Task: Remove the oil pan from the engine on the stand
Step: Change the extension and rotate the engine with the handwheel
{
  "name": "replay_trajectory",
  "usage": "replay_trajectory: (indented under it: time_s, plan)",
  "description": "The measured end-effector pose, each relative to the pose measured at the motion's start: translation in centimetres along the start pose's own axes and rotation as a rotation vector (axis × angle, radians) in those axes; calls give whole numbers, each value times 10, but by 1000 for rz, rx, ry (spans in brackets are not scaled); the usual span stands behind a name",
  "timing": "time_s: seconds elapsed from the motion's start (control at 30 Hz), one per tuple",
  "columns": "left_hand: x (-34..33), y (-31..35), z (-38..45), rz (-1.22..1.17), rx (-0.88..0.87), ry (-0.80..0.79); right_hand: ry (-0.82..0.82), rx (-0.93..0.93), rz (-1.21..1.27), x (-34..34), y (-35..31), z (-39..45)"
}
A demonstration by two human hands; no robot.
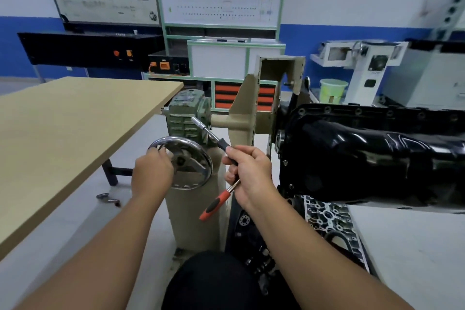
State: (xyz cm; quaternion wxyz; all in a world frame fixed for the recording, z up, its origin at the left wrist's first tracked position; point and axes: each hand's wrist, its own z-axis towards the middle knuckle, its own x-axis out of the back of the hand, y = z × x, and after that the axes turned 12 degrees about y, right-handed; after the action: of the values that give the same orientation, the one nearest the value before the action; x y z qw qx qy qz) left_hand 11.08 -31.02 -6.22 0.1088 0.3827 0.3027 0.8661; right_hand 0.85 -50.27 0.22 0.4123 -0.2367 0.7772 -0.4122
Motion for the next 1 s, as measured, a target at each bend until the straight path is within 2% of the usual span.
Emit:
replay_trajectory:
  time_s: [0.1, 0.2, 0.27, 0.33, 0.53, 0.6, 0.7, 0.8, 0.93, 1.0]
  plan:
    - [-3, -30, 10, 147, 86, -96, -8, 6, -5, 1, -8, 5]
    - [-22, -60, -10, 351, 91, -341, -31, 8, -16, 4, -17, 11]
    - [-46, -55, -47, 300, 103, -489, -54, -1, -21, 6, -20, 14]
    - [-71, -34, -74, 169, 225, -526, -75, -6, -24, 7, -22, 17]
    - [-71, -17, -73, -388, 849, -525, -84, -64, 73, 4, -25, 15]
    - [-65, -16, -69, -494, 937, -563, -80, -92, 115, 4, -20, 13]
    - [-61, -6, -65, -502, 1002, -582, -90, -123, 126, 6, -13, 10]
    - [-57, -2, -67, -486, 992, -536, -108, -141, 96, 11, -7, 7]
    - [-53, -9, -72, -586, 1073, -533, -125, -120, 53, 26, -4, 5]
    - [-58, -12, -80, -511, 932, -442, -121, -117, 61, 34, 0, 5]
